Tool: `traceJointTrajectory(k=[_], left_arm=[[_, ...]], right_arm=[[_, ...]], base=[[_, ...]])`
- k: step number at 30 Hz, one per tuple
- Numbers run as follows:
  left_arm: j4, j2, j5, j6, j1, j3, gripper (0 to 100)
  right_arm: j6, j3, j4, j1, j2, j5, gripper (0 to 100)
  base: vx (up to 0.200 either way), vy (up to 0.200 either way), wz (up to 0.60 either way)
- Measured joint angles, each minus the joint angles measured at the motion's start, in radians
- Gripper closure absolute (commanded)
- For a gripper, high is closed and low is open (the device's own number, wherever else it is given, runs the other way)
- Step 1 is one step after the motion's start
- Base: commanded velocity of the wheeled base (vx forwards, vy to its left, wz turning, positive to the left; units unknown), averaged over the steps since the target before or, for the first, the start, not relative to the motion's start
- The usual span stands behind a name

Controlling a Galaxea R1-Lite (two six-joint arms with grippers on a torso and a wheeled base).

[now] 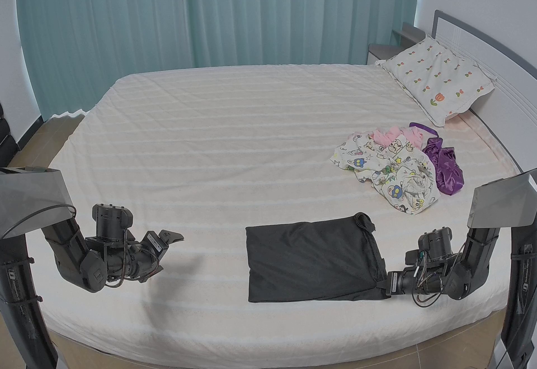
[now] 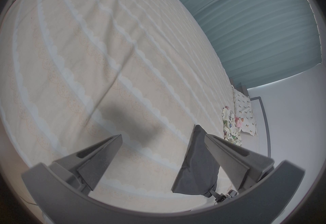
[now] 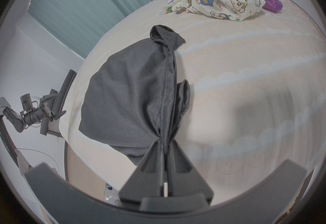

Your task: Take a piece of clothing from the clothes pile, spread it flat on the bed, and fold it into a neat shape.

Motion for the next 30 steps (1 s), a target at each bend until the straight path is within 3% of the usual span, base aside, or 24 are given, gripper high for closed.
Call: traceJointTrajectory(k=[1,16,30], left_arm=[[0.0,0.0,0.0,0.0,0.0,0.0,0],[0.0,0.001,0.0,0.0,0.0,0.0,0],[0.0,0.003,0.001,0.0,-0.001,0.0,0]], right_arm=[[0.0,0.001,0.0,0.0,-0.001,0.001,0],[0.054,-0.068,-0.041,-0.035,-0.047,0.019,0],[0.204,-0.517,0.173,-0.013,0.027,-0.018,0]], base=[[0.0,0.0,0.0],[0.0,0.0,0.0],[0.0,0.0,0.0]])
